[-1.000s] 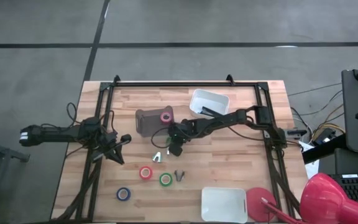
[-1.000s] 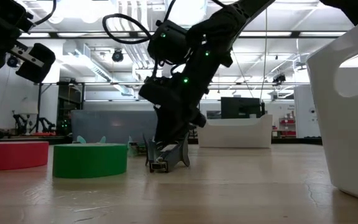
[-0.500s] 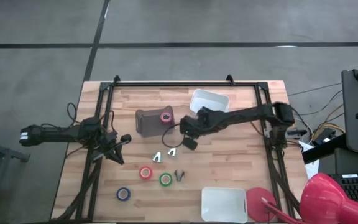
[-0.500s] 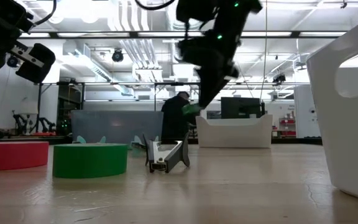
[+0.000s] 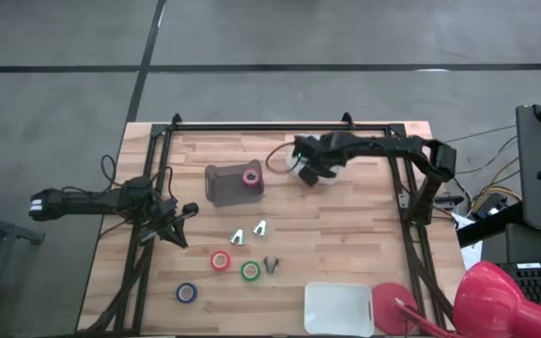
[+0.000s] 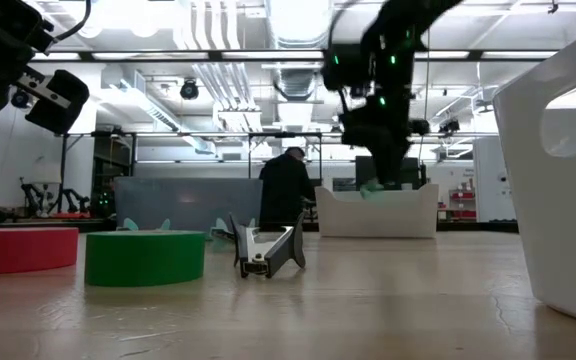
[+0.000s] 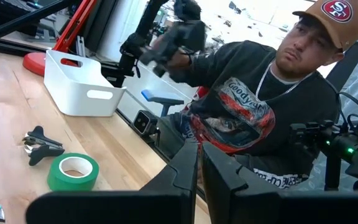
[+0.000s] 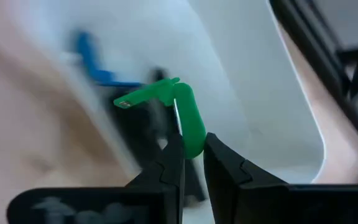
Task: Pick and place Stapler, Stapler remover, tape
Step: Put the green stapler into the top white bin, then put the black staple remover into the bottom white bin
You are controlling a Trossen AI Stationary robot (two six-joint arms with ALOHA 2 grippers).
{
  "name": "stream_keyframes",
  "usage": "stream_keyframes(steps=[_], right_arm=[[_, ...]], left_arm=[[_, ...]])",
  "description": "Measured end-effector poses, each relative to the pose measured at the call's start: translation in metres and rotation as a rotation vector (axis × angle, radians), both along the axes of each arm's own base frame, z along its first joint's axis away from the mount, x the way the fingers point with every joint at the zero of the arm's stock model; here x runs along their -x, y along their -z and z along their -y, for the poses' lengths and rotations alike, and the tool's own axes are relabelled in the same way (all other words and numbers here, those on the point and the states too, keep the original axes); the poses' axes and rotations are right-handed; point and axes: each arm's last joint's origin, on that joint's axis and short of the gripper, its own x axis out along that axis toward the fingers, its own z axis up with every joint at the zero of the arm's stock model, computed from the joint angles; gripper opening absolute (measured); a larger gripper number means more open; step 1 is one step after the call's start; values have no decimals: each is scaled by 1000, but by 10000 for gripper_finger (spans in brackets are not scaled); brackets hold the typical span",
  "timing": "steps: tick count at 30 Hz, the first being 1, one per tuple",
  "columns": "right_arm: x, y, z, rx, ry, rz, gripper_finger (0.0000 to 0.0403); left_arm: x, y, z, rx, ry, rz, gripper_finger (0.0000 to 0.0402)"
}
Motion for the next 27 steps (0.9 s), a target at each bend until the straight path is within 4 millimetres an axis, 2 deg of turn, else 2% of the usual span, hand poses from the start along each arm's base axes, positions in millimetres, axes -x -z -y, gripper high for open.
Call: stream_keyframes(steps=[3,6,17,22,27], right_arm=[[12,10,20,-53,64,-21,40],[19,15,30,-66,94,-38,50],[18,13,34,-53,71,-28,150],[10,6,23,-80,12,28,186],[-10,-12,-15,-118,-198,174,198]], left_arm=[[0,0,0,0,0,0,23],[0,0,0,0,0,-1,23],[0,0,0,0,0,-1,23],[0,0,0,0,0,-1,23],[0,0,0,0,0,0,23]])
